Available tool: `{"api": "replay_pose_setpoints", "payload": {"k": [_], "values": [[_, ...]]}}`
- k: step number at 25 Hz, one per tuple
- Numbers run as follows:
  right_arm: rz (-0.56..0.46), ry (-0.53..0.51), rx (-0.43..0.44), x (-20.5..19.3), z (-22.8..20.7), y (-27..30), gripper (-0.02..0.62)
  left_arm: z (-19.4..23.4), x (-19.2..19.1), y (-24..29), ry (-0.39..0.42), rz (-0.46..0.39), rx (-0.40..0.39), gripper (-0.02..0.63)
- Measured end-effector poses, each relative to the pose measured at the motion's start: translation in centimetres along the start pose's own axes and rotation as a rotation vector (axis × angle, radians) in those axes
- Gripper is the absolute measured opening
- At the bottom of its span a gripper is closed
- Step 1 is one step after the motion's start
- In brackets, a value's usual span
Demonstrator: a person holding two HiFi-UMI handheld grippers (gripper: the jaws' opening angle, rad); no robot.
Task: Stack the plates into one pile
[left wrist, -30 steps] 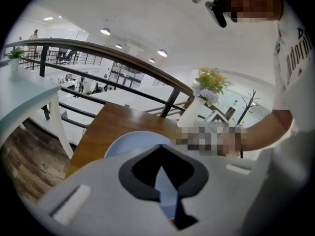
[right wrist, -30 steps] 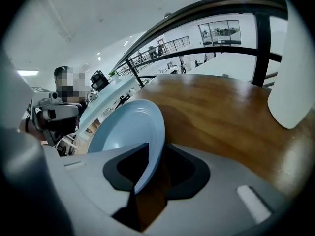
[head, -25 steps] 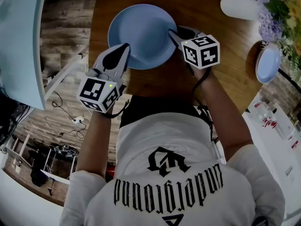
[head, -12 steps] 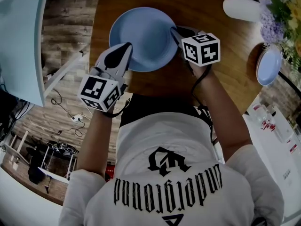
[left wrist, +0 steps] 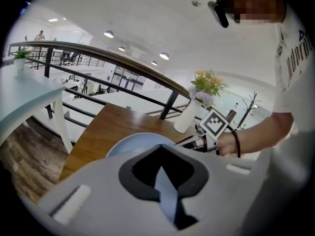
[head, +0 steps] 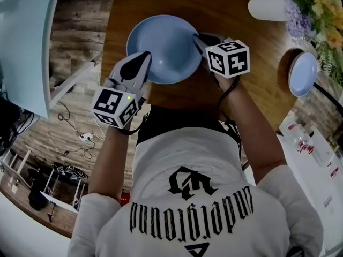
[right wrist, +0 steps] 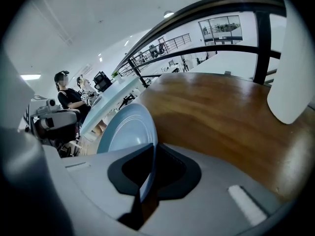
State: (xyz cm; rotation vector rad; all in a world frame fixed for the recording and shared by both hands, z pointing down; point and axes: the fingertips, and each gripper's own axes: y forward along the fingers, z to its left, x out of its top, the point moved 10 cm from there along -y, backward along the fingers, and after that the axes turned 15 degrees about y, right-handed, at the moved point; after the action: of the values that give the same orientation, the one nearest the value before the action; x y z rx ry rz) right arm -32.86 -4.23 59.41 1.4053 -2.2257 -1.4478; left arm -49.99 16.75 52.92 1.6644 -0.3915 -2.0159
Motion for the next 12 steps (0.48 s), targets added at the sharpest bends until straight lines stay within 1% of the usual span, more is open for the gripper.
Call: {"api": "replay_pose_setpoints", "payload": {"k": [12], "values": [[-0.056,0.006,0.041,-2.0,0.1,-6.3,0.02,-5.9,1.5,-2.1,0.032,-0.047,0.033,0.046]]}}
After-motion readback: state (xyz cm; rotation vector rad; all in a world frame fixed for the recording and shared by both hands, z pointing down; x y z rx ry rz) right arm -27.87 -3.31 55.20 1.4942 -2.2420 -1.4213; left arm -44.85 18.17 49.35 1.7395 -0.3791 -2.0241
